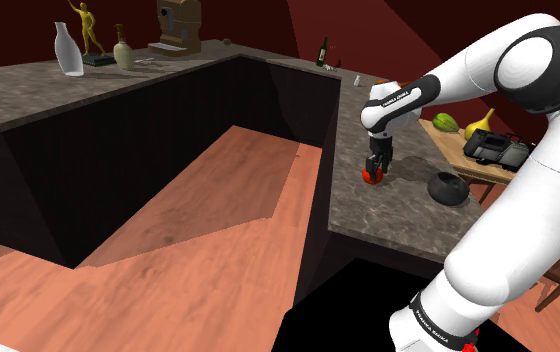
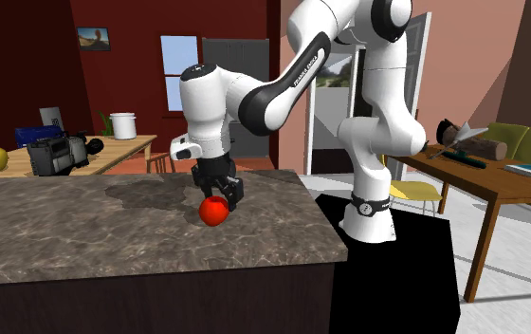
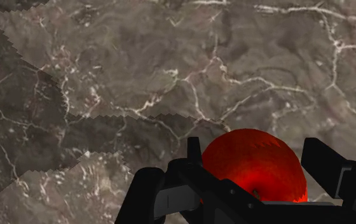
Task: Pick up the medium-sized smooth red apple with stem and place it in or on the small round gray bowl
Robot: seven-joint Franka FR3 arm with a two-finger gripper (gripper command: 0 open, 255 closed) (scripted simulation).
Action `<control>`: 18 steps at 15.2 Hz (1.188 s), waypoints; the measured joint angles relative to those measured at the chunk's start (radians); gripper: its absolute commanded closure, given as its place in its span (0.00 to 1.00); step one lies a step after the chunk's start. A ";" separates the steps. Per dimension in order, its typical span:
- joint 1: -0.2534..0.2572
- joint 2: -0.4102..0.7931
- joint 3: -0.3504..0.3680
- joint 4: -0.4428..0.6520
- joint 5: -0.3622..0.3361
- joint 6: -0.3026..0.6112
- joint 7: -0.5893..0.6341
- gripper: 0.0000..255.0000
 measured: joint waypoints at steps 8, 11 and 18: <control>0.004 -0.055 0.002 0.039 -0.007 -0.090 -0.012 1.00; 0.007 -0.077 0.005 0.053 -0.010 -0.127 -0.014 1.00; 0.011 -0.113 0.009 0.114 -0.010 -0.220 -0.030 1.00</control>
